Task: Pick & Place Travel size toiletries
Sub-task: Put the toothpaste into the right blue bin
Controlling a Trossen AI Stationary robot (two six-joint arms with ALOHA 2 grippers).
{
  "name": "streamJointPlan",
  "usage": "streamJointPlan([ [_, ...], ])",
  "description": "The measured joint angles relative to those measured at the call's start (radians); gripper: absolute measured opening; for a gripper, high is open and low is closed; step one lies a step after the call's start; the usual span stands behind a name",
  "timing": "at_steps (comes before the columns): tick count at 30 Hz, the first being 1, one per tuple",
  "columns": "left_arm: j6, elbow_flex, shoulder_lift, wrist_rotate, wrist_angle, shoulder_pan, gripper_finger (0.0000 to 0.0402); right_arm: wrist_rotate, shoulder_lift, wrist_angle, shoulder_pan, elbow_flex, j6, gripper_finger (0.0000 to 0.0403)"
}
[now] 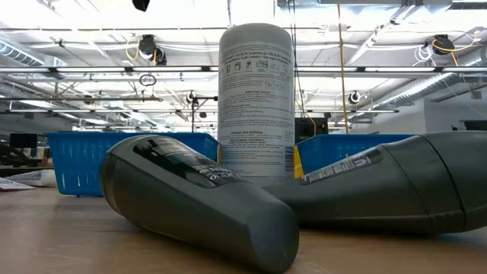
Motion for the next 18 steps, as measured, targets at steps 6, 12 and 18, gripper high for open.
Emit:
streamJointPlan([
  [6,0.016,0.0,0.0,-0.019,0.012,-0.006,0.0,0.001,0.0,-0.005,0.0,0.0,0.016,0.0141],
  [12,0.041,0.0,0.001,-0.035,0.022,-0.025,0.0,0.001,0.0,0.003,-0.01,0.0,0.025,0.0141],
  [18,0.037,0.0,0.001,-0.036,0.022,-0.032,0.0,-0.03,0.0,0.075,-0.018,0.0,0.019,0.0141],
])
